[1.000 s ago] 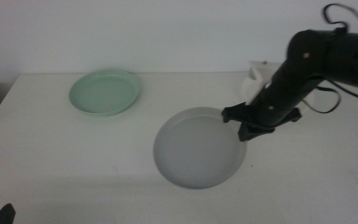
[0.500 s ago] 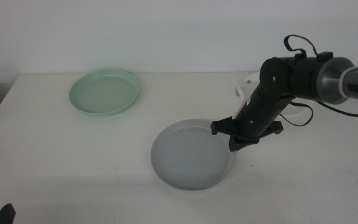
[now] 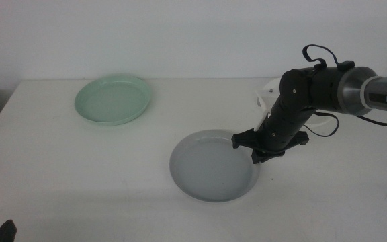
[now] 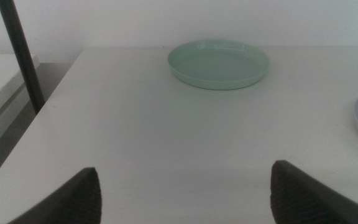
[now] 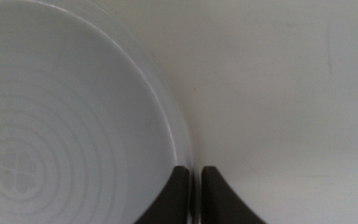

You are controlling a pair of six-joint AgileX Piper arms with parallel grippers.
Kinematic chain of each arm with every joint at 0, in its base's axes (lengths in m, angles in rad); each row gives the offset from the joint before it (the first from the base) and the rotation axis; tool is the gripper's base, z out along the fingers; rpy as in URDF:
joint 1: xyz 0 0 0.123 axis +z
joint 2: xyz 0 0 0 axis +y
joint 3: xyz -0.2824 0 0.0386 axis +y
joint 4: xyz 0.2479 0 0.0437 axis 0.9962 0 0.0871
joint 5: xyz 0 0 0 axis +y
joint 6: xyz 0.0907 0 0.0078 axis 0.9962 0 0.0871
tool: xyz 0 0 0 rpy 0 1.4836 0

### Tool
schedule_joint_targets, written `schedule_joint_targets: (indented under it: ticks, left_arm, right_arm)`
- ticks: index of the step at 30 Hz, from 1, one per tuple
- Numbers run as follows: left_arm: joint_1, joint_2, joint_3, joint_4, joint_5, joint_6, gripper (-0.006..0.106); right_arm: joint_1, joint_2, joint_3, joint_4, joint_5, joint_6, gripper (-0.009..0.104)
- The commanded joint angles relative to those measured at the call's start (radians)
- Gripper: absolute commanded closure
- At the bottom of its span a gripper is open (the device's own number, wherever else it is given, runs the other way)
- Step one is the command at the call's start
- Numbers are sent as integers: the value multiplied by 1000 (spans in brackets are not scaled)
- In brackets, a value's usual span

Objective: Stack the three bowls on top of each other.

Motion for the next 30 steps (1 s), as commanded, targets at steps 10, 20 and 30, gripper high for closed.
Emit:
schedule_joint_targets:
  ticks: [10, 20, 30]
  left_arm:
    - [-6, -13, -5, -1, -84, -11, -4]
    - [-6, -13, -5, -1, -84, -11, -4]
    - [-6, -13, -5, -1, -84, -11, -4]
  right_arm:
    - [-18, -130, -94, -42, 38, -3, 39]
    - [-216, -140, -399, -99, 171, -34, 37]
    - [-454, -32, -478, -84, 76, -73, 38]
